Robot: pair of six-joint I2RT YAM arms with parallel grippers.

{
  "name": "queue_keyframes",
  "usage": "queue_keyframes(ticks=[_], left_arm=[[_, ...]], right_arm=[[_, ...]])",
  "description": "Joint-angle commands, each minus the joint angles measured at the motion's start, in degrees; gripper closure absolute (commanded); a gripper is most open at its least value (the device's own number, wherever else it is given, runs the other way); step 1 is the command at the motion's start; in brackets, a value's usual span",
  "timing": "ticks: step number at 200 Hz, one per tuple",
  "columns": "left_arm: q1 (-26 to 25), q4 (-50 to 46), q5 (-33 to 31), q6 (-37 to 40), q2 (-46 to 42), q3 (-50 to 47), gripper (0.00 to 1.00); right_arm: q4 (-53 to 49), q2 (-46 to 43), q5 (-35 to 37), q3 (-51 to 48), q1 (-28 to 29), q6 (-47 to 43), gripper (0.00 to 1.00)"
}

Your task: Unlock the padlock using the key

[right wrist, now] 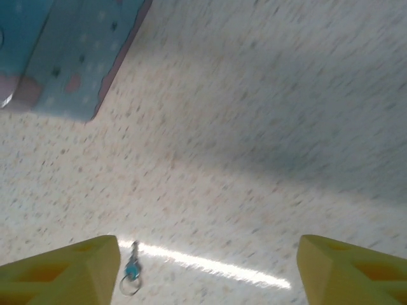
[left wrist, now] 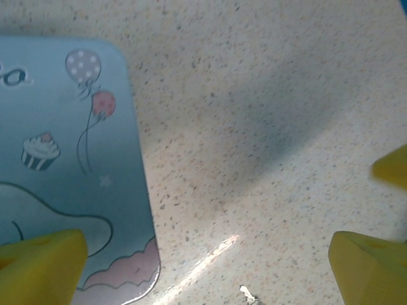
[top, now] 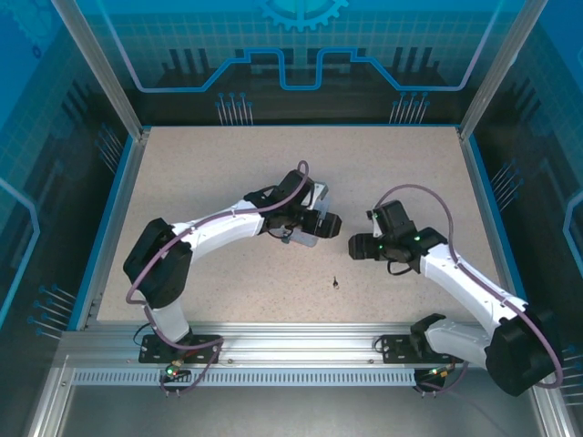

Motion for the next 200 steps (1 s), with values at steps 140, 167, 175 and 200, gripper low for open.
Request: queue_keyframes(ticks=[140, 167, 175, 200], left_arm=[[10.7, 3.5, -8.9, 2.6, -33.9, -20.3, 0.01], [11.1, 3.4, -9.1, 3.1, -34.2, -20.4, 0.01], [11.1, 3.5, -9.0, 3.1, -34.1, -20.3, 0.01], [11.1, 3.5, -9.0, 2.9, -33.9, -20.3, 0.01]], right_arm=[[1.8, 21.5, -3.8, 4.7, 16.9, 17.2, 0.61], [0.0, 23.7, -2.1, 6.2, 17.8, 17.8, 0.63], [-0.7, 24.1, -1.7, 6.4, 18.0, 18.1, 0.63], [-1.9, 24.7, -0.7, 6.6, 18.3, 18.2, 0.63]])
